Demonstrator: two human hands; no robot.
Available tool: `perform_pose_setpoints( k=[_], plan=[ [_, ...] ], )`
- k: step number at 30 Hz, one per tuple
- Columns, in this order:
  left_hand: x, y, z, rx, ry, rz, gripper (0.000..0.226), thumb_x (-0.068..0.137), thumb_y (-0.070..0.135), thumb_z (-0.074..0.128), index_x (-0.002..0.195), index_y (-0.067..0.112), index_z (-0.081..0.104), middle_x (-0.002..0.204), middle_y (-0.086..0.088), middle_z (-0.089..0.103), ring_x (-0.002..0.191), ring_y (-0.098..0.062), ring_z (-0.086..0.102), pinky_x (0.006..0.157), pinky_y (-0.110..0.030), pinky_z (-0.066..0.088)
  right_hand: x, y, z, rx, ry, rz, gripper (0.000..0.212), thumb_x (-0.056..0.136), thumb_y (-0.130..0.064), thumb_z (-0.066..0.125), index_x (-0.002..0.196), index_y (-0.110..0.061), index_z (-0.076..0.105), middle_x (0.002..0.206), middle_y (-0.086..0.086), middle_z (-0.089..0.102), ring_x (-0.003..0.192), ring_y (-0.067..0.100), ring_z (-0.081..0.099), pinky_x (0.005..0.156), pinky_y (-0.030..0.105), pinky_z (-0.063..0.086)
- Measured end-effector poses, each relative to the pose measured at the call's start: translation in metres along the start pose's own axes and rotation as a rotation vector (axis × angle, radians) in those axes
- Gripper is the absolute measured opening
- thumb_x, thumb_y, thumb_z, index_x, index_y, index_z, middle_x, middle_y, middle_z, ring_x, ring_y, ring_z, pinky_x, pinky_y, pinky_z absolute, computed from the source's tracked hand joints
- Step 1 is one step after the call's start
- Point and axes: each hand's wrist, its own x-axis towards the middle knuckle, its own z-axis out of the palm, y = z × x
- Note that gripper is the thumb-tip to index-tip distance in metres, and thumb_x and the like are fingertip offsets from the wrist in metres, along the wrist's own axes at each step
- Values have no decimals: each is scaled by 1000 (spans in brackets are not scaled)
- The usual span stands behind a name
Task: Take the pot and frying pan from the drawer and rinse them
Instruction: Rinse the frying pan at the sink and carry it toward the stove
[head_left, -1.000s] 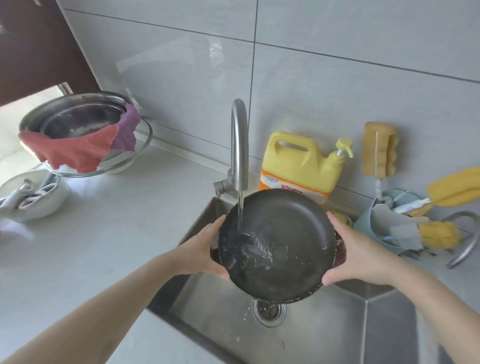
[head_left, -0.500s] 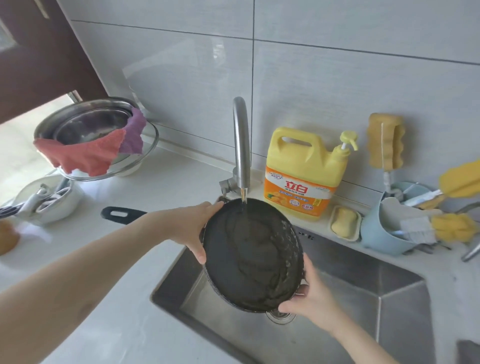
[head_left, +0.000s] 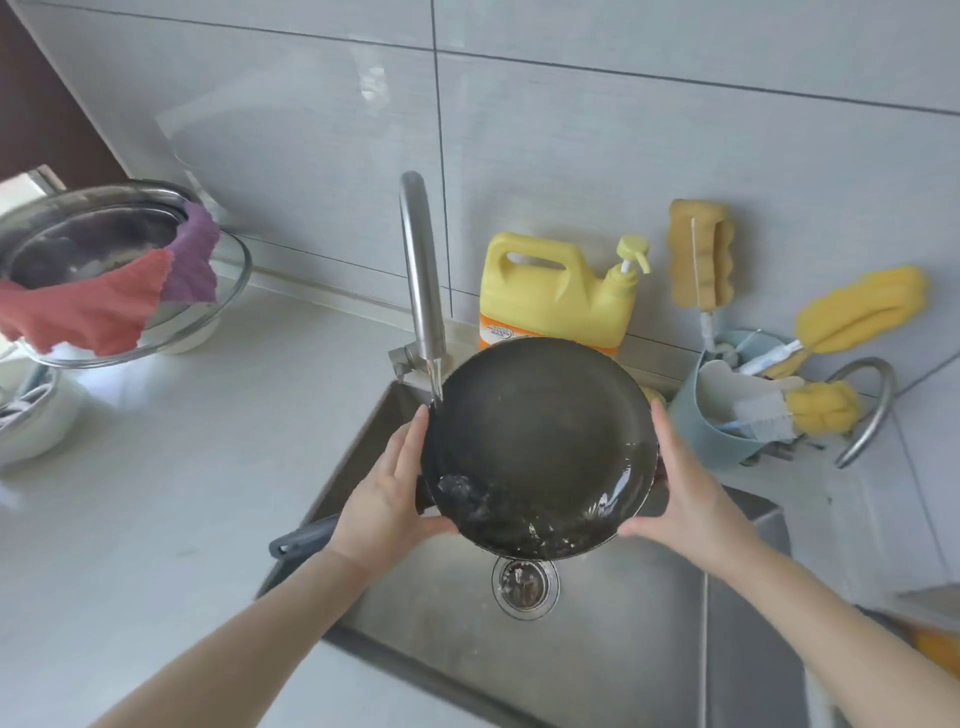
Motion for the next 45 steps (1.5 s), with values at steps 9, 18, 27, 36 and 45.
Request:
perform_pose_setpoints(
  k=[9,18,27,36,45],
  plan=[
    [5,19,1,228,464,239,104,78,66,63,150,5,18,139,-14,41,121,-27,51,79,-33,56,-20,-12,-21,-264,373,-298,151,47,-21,97,157,-31,-6,156,-14,17,133,19,37,106,0,12],
    [22,41,-38,250,671,468,112,80,52,74,156,14,1,139,-12,33,117,-29,51,98,-31,46,-30,-50,-58,-295,582,-523,86,82,-45,69,138,4,26,123,39,51,114,41,51,111,18,30],
    [33,65,-63,254,724,548,119,76,41,83,156,17,-1,128,-18,39,110,-34,53,85,-37,54,-45,-69,-76,-222,694,-485,83,74,-35,82,135,-4,34,135,23,53,120,22,51,110,12,31],
    [12,61,-4,123,342,367,121,67,54,83,153,10,11,141,-15,37,127,-30,46,97,-30,47,-71,-21,-45,-267,423,-175,131,53,-30,86,154,-10,5,153,18,30,138,25,28,112,5,15],
    [0,30,68,11,-421,30,141,62,58,84,145,46,-30,157,12,16,130,-18,47,97,-35,49,-93,59,23,-5,-40,312,153,56,-32,96,136,-63,-30,157,-16,19,129,6,41,102,27,37]
  ],
)
